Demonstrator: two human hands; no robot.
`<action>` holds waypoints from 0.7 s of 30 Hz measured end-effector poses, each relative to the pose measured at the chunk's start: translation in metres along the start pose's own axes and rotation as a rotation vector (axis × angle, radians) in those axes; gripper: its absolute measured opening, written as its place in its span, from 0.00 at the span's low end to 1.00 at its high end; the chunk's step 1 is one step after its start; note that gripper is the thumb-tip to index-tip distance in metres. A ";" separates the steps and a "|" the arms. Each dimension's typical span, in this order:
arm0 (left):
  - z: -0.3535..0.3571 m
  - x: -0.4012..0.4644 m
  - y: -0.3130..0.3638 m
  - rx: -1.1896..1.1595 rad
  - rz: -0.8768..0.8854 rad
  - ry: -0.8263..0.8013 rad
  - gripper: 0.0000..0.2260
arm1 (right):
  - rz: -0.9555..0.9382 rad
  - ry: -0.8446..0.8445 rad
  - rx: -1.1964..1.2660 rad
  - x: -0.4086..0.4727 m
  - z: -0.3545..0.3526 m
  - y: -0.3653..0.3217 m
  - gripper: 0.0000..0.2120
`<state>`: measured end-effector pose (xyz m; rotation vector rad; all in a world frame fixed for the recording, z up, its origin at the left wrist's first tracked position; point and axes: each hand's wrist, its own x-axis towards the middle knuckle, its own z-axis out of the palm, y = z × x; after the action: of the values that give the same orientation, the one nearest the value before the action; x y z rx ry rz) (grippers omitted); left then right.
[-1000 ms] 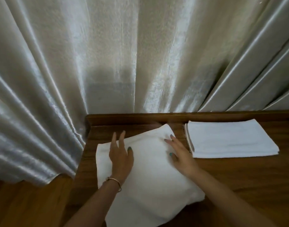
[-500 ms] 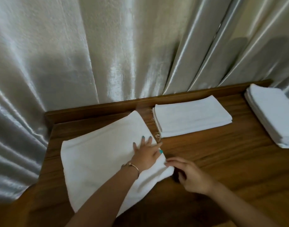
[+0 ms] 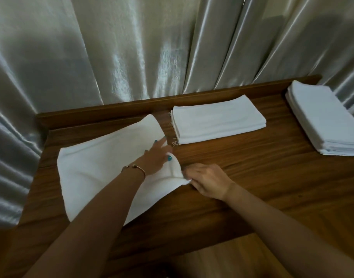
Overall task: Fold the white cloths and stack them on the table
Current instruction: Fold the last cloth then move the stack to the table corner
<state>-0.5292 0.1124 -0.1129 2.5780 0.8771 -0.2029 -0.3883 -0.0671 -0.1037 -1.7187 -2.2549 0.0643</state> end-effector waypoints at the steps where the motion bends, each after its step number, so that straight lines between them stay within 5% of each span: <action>1: -0.002 -0.001 -0.001 -0.008 0.010 0.009 0.16 | 0.003 0.008 0.013 0.001 0.000 -0.001 0.08; 6: -0.007 -0.005 -0.006 -0.112 0.014 0.089 0.14 | 0.129 0.153 0.136 0.002 0.004 -0.019 0.04; 12: -0.006 -0.015 -0.003 -0.211 -0.022 0.070 0.17 | 1.075 0.325 1.022 0.006 0.019 -0.048 0.05; 17: 0.010 -0.047 0.007 -0.124 0.127 0.220 0.20 | 1.093 0.157 0.794 -0.004 0.028 -0.040 0.04; 21: 0.029 -0.095 0.013 -0.010 0.322 0.401 0.21 | 1.046 0.080 0.847 0.006 0.023 -0.036 0.14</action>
<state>-0.5961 0.0384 -0.1098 2.7491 0.5674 0.4212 -0.4298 -0.0687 -0.1164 -2.0237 -0.7933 0.9667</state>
